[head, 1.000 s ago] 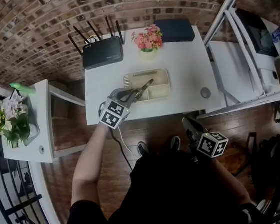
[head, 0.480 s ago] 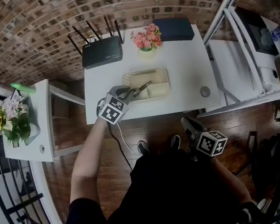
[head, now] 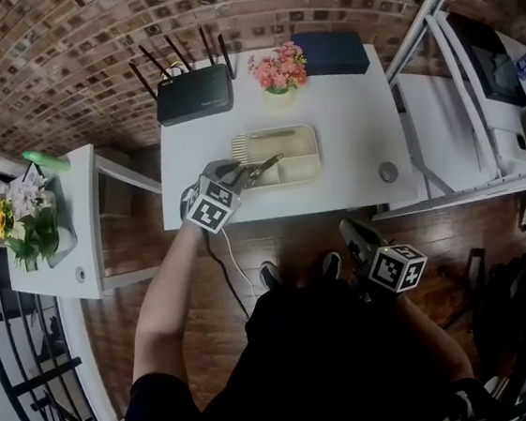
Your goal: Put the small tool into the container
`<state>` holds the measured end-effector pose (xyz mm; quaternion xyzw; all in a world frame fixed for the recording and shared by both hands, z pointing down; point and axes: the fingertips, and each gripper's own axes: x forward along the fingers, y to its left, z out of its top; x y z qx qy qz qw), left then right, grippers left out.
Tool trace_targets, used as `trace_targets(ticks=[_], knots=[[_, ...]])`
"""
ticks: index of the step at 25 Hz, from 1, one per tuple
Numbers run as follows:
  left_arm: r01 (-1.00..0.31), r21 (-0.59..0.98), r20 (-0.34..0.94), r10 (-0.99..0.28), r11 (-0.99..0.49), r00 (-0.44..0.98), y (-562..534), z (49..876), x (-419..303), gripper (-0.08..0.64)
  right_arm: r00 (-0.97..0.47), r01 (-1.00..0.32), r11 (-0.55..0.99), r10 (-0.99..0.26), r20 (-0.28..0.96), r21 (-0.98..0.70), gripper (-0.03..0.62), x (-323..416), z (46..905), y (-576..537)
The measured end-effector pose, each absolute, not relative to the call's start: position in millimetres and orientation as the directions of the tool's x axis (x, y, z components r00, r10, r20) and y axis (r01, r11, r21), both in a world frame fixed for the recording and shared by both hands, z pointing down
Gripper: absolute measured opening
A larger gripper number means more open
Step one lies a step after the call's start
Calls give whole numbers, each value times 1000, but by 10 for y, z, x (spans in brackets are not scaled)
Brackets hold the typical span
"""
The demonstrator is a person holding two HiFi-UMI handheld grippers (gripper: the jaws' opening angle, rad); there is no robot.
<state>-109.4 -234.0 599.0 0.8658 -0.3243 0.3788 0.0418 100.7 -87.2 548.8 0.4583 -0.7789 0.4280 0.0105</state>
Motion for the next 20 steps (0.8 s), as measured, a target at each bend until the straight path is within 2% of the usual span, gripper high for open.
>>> trace_targets(ticks=[5,9,12,15,20], knots=[[-651,-186,657,-586,-736,474,-2288,5878,-1216,69,-598,-710,231,-696,397,-665,11,968,5484,-874],[-792,-214,491,-764,-572,419,-2235,5403,-1392,18,-602,-713,241,-692,398,-659,11,964,5494,-885],[-876,-49,377,-821,-480,428,-1963,4994,-1342,3,-612,-706,248,-685,395,-664,11,952,5517,-898],[-891,113,288,-843,-440,453,-1599,4748,-1192,3,-622,-701,258,-678,392,-665,11,923,5525,-928],[-853,300,259,-824,-427,504,-1061,4735,-882,3,-637,-698,298,-673,376,-651,11,838,5452,-1014]])
